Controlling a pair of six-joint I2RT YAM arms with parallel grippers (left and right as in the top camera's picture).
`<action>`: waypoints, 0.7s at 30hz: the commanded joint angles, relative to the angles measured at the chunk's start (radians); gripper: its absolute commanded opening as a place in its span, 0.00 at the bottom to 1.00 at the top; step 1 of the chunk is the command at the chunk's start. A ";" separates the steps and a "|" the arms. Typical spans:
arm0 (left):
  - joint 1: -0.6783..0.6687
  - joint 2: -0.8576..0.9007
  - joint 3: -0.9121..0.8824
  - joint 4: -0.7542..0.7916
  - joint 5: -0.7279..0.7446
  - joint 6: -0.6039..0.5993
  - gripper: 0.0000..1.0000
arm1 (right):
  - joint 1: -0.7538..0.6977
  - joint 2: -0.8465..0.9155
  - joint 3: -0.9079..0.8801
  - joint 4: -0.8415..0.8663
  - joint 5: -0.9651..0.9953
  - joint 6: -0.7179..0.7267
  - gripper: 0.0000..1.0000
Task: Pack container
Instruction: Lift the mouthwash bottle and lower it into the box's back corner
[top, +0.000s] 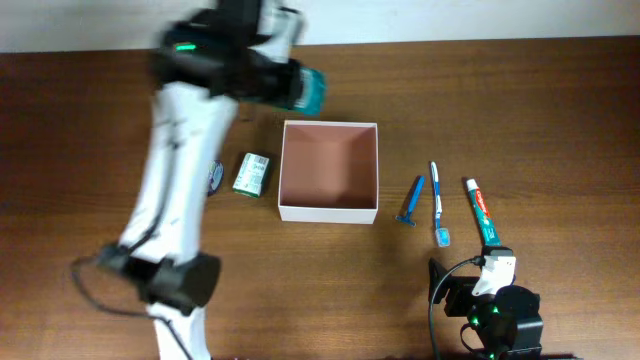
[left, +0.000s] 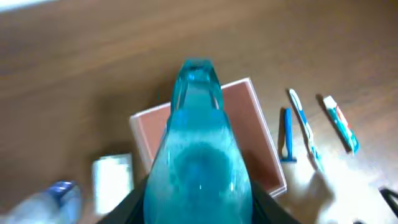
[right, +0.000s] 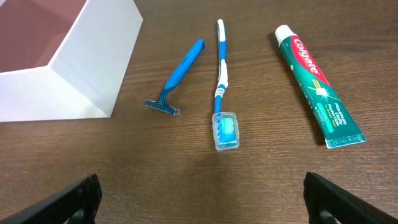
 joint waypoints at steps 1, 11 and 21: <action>-0.075 0.087 -0.094 0.090 0.014 -0.070 0.08 | -0.006 -0.006 -0.005 0.003 -0.002 0.008 0.99; -0.190 0.269 -0.101 0.119 -0.121 -0.103 0.13 | -0.006 -0.006 -0.005 0.002 -0.002 0.008 0.99; -0.244 0.288 -0.098 0.148 -0.170 -0.103 0.69 | -0.006 -0.006 -0.005 0.003 -0.002 0.008 0.99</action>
